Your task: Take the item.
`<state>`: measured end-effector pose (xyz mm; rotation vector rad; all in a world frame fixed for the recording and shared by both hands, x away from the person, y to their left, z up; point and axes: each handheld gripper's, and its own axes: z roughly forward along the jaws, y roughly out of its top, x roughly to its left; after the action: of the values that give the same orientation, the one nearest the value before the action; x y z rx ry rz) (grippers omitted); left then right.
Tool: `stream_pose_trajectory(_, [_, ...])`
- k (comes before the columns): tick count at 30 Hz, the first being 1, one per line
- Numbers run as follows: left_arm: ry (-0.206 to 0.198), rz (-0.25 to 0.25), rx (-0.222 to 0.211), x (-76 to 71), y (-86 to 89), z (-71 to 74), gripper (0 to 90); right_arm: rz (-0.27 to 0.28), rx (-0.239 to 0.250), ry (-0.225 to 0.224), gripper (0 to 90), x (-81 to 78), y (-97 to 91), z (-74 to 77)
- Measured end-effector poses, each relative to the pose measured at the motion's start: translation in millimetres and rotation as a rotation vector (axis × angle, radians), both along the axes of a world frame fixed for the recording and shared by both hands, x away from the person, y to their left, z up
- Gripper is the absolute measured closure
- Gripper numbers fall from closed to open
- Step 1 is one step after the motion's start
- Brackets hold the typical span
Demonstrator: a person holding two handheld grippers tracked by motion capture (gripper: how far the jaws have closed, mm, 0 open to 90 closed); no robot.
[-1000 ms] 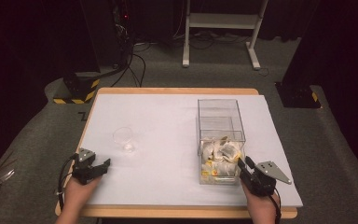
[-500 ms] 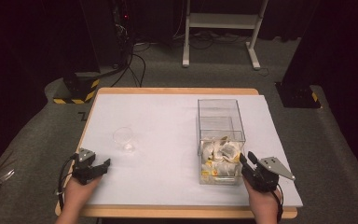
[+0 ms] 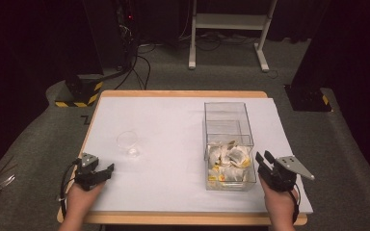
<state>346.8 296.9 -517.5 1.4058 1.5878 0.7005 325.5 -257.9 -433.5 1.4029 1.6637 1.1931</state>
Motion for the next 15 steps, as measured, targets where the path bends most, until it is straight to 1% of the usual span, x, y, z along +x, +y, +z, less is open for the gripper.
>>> stream_pose_trajectory(1, [-0.001, 0.001, -0.001, 0.1, -0.1, 0.0, 33.0, -0.004, 0.009, -0.008, 64.6, 0.0, -3.2, 1.2])
stream_pose_trajectory(2, [0.000, 0.001, 0.000, 0.0, -0.1, 0.0, 33.0, -0.009, 0.007, -0.006, 64.6, 0.8, -5.8, 1.4])
stream_pose_trajectory(7, [0.000, 0.003, 0.001, -0.2, -0.3, 0.1, 33.2, -0.012, -0.024, 0.021, 64.6, 6.9, -11.2, -6.6])
stream_pose_trajectory(11, [0.000, 0.006, 0.000, -0.4, -0.5, 0.2, 33.4, -0.014, -0.053, 0.061, 64.4, 17.1, -16.4, -20.1])
stream_pose_trajectory(12, [-0.007, 0.007, -0.004, -0.5, -1.2, 0.1, 33.8, -0.014, -0.059, 0.069, 64.4, 18.8, -16.9, -22.8])
stream_pose_trajectory(13, [-0.004, -0.001, 0.002, -1.2, -1.0, 0.3, 35.2, -0.010, -0.075, 0.083, 64.3, 21.3, -18.1, -26.9])
stream_pose_trajectory(15, [-0.012, -0.008, 0.001, -2.1, -2.5, 0.3, 38.5, -0.004, -0.084, 0.106, 63.5, 24.4, -19.9, -32.4])
